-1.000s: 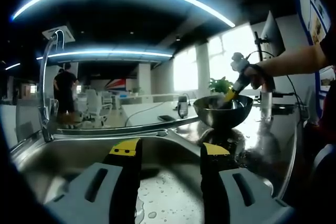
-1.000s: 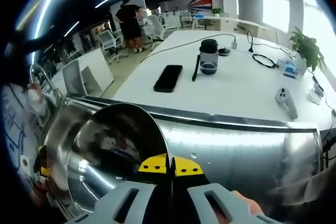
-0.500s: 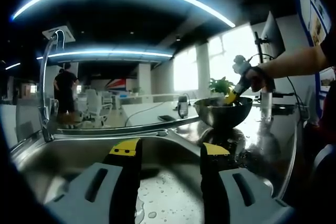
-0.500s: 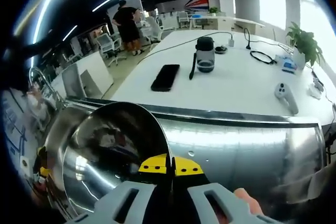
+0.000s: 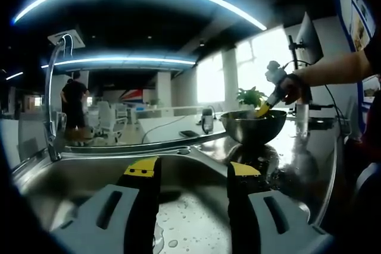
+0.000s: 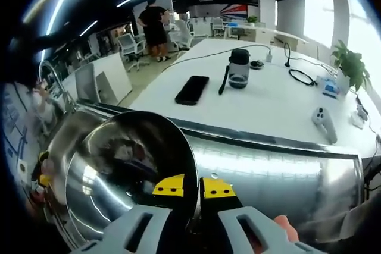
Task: Pick up bowl with dirty water move over sink pour dirty water into sink return bowl to place
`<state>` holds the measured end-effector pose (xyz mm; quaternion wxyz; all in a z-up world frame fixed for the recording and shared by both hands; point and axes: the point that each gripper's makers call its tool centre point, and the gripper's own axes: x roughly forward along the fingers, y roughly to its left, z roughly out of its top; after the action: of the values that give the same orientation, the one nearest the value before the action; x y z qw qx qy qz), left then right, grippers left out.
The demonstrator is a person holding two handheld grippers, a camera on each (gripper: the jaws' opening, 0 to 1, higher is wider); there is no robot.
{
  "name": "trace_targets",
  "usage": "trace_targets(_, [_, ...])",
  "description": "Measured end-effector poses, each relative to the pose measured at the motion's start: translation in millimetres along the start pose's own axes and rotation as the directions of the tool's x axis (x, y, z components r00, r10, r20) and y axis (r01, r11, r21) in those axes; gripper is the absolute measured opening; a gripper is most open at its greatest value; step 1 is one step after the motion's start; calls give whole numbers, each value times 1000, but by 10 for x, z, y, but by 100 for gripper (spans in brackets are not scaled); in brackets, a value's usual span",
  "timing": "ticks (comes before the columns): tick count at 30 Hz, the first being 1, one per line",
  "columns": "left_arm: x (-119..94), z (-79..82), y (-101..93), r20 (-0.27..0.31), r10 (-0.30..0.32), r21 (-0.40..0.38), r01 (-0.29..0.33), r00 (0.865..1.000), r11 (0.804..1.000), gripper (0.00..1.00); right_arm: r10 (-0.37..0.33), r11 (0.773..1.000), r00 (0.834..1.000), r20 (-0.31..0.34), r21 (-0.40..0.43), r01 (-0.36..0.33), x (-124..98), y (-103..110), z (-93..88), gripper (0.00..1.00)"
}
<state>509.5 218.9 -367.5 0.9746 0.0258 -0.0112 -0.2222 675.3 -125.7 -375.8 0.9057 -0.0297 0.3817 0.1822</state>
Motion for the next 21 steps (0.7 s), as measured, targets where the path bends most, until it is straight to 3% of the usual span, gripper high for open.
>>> trace_targets(10, [-8, 11, -15, 5, 1, -8, -1, 1000, 1000, 44, 17, 1000, 999, 47, 21, -18, -38, 31, 26, 15])
trace_targets(14, [-14, 18, -15, 7, 3, -9, -3, 1000, 1000, 44, -1, 1000, 993, 119, -22, 4, -107, -4, 150, 20])
trace_targets(18, [-12, 15, -17, 5, 2, -8, -2, 1000, 1000, 44, 18, 999, 991, 132, -45, -12, -166, 37, 114, 21])
trace_targets(21, [-9, 11, 4, 5, 4, -10, -4, 1000, 1000, 44, 37, 994, 986, 164, -107, -19, -187, 82, 93, 21])
